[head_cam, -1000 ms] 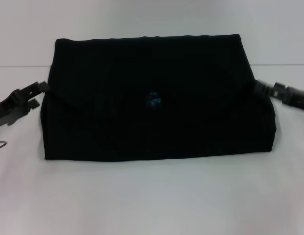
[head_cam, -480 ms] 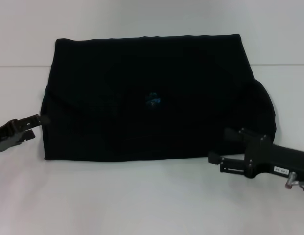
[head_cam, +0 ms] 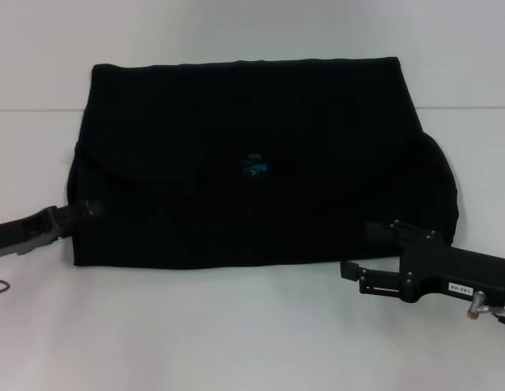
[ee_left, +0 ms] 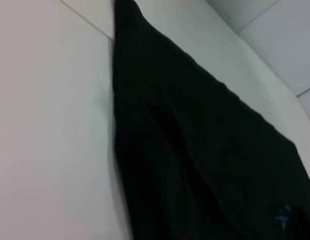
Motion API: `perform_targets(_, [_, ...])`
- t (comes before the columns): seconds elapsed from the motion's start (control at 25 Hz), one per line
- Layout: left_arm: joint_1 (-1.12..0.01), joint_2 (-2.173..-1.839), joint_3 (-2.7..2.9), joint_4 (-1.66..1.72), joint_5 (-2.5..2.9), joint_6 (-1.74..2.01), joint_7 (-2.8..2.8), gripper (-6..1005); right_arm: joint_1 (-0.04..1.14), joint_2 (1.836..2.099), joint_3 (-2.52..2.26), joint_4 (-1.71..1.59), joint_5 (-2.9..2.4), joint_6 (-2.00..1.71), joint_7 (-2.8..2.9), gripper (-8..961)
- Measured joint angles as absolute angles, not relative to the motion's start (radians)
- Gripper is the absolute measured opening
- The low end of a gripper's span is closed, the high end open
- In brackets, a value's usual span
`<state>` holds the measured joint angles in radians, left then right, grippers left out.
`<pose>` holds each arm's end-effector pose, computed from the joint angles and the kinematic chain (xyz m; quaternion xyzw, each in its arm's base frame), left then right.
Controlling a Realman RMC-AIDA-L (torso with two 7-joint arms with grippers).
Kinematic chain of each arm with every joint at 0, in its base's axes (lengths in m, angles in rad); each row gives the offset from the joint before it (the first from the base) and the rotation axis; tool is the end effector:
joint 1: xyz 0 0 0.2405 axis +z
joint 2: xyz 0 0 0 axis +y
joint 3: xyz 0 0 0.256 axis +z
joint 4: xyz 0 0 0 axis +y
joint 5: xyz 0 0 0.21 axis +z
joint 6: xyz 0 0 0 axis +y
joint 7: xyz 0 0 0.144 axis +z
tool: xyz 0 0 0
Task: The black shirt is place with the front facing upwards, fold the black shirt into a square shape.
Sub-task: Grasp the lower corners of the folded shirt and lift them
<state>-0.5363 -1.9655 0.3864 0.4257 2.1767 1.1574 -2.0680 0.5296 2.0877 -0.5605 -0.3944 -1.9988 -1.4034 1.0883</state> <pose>-0.3613 0.3501 0.0347 -0.6823 -0.6397 -0.2512 0.2492 0.2899 0.3183 -0.0375 -0.9230 0.2186 0.2527 0.1910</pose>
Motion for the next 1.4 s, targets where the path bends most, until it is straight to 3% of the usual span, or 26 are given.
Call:
perform_targets(0.48, [-0.543, -1.965, 0.451, 0.429, 2.177, 1.186, -2.116, 873, 0.537, 2.089, -0.569, -0.385, -1.998, -1.392, 1.095, 931])
perform_targets(0.6, [-0.541, -1.963, 0.479, 0.44, 2.177, 1.192, -2.125, 805, 0.537, 2.089, -0.569, -0.385, -1.997, -1.391, 1.096, 929])
perform_targets(1.04, [-0.546, -1.96, 0.501, 0.445, 2.182, 1.192, -2.134, 376, 0.53, 2.088, -0.561, -0.385, -1.996, -1.392, 1.101, 921])
perform_targets(1.24, [-0.55, -1.959, 0.506, 0.444, 2.203, 1.192, -2.139, 271, 0.528, 2.083, -0.559, -0.394, -1.994, -1.392, 1.14, 918])
perform_targets(1.4, [-0.551, -1.959, 0.515, 0.443, 2.205, 1.194, -2.143, 188, 0.528, 2.059, -0.558, -0.428, -1.994, -1.392, 1.276, 915])
